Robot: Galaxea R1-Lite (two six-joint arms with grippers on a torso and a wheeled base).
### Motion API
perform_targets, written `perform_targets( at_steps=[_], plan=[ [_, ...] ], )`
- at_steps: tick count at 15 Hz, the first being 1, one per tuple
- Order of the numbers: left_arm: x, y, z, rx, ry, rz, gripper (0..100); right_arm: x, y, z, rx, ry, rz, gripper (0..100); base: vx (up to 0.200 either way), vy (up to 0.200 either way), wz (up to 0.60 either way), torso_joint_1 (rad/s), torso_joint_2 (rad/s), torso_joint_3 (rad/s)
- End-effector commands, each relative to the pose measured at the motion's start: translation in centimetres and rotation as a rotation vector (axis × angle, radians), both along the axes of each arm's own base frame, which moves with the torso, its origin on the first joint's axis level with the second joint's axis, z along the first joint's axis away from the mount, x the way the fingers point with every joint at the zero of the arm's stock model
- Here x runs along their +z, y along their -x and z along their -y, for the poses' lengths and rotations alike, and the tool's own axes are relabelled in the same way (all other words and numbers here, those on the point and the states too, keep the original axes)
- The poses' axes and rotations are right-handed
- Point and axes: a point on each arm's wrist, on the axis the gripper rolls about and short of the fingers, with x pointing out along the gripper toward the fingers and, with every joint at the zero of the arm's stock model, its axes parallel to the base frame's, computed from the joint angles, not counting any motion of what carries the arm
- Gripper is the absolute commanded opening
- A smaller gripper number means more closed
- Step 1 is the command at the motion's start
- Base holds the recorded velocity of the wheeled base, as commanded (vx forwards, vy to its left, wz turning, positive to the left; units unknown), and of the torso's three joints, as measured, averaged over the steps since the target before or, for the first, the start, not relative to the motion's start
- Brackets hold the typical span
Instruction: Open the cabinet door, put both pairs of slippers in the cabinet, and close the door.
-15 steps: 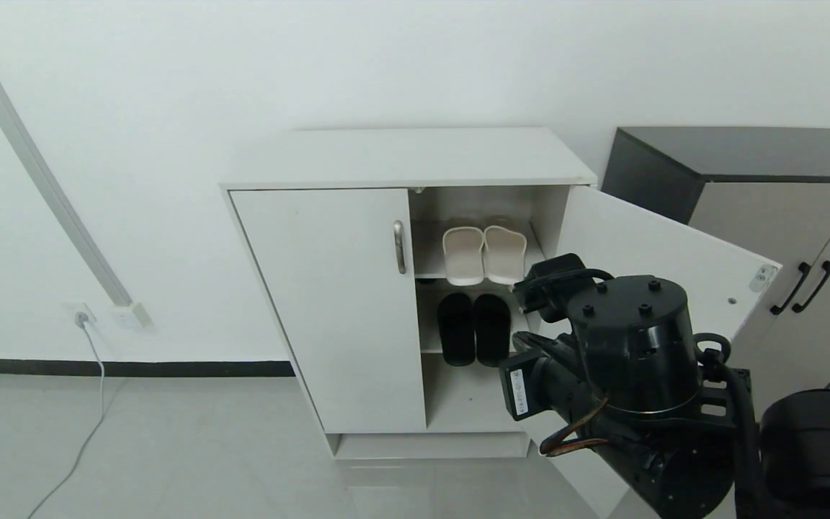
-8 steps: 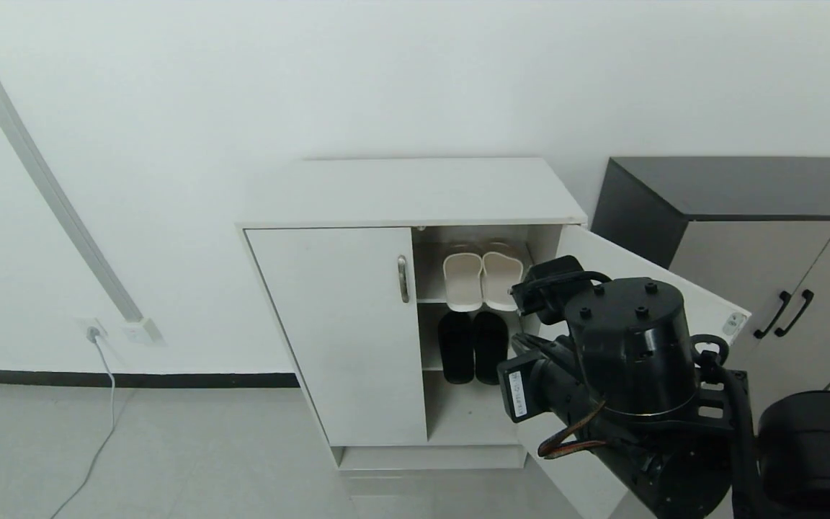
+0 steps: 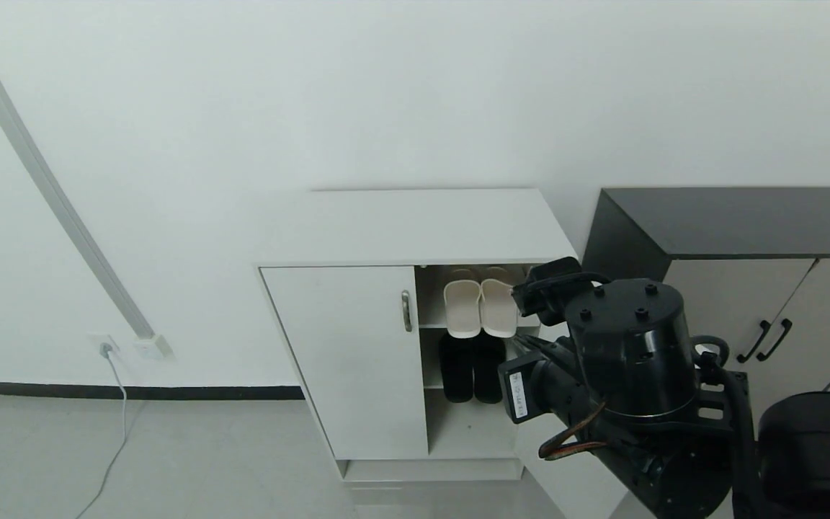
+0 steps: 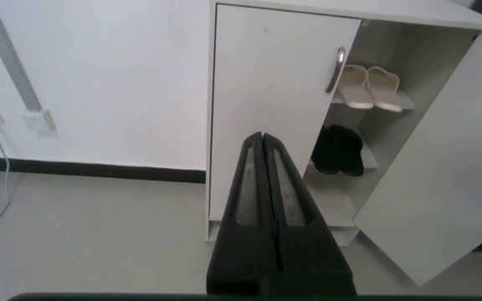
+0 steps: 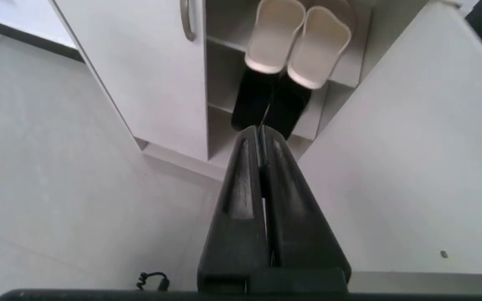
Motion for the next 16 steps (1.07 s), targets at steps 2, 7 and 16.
perform_targets(
  at_steps=[2,7,16],
  plan=[
    [0.0,0.0,0.0,0.001,0.001,0.0,0,0.17,-0.02,0.11,-0.002,-0.003,0.005,0,0.0,0.0,0.0,0.266,-0.6,-0.342],
    [0.0,0.0,0.0,0.002,0.001,0.0,0,-0.03,-0.17,0.14,-0.005,0.006,0.001,0,0.0,0.0,0.0,0.069,-0.16,-0.082],
    [0.0,0.0,0.0,0.002,0.001,0.0,0,-0.11,0.15,0.43,0.048,-0.027,-0.001,0,0.0,0.0,-0.27,0.001,0.0,0.001]
  ],
)
